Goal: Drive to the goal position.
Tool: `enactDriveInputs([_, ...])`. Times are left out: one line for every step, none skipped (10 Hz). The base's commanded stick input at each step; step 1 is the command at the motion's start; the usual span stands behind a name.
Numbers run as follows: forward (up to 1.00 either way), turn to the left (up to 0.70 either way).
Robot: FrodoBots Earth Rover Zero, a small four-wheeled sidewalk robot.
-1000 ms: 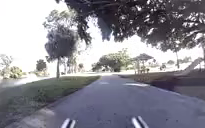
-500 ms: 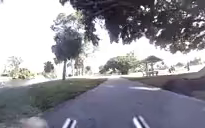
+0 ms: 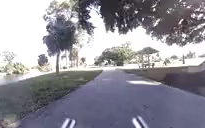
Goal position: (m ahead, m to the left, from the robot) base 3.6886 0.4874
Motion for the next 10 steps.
enactDriveInputs([0.85,0.0])
enactDriveInputs([0.85,0.0])
enactDriveInputs([0.85,0.0])
enactDriveInputs([0.85,0.0])
enactDriveInputs([0.85,0.0])
enactDriveInputs([0.85,0.0])
enactDriveInputs([0.85,0.0])
enactDriveInputs([0.85,0.0])
enactDriveInputs([0.85,0.0])
enactDriveInputs([0.85,0.0])
